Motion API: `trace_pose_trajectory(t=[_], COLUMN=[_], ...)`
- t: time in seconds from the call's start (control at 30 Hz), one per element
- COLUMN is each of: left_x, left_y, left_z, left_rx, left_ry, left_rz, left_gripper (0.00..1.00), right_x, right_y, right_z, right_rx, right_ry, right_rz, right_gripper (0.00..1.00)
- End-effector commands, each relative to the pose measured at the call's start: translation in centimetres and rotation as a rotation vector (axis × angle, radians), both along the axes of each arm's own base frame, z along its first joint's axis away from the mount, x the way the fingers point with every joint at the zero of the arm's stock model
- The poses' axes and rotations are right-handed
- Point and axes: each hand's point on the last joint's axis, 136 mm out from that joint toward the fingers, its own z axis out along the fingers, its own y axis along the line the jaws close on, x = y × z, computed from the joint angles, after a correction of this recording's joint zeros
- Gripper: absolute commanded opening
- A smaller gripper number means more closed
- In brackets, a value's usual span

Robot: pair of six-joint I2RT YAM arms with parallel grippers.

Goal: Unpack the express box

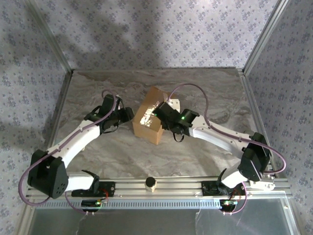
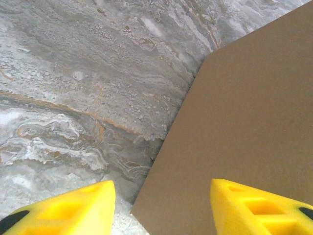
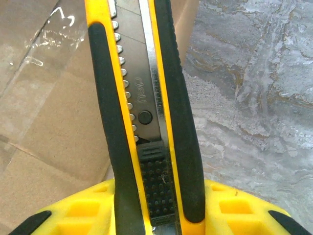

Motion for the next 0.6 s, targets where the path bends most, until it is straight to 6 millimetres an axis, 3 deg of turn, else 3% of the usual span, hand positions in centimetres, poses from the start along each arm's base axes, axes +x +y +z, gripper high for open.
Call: trace_pose_trajectory(t=[0.0, 0.13, 0.33, 0.47, 0.57], left_x=[-1.6, -3.4, -6.7, -8.7, -9.5], left_y=[0.7, 1.4, 1.6, 1.0, -0.3], left_z=[0.5, 0.9, 1.2, 0.4, -0.1], left_rx=[0.019, 0.022, -0.01, -0.011, -0.03], left_ry=[0.011, 0.022, 0.039, 0.067, 0.079], left_rz=[-0.027, -0.039, -0.066, -0.101, -0.135], left_gripper=[0.54, 0.55, 0.55, 0.55, 0.56], right_x=[0.7, 2.7, 9.0, 14.1, 17.1], right_y=[-1.6, -3.1, -6.1, -6.7, -6.0], right_z=[2.1, 2.9, 4.3, 4.3, 3.4], right_rx=[0.009, 0.029, 0.032, 0.052, 0.043], right_ry=[-0.031, -0.048, -0.104, -0.116, -0.103], right_rz=[-0.005, -0.004, -0.014, -0.019, 0.003], right_gripper=[0.0, 0.0, 0.0, 0.0, 0.0])
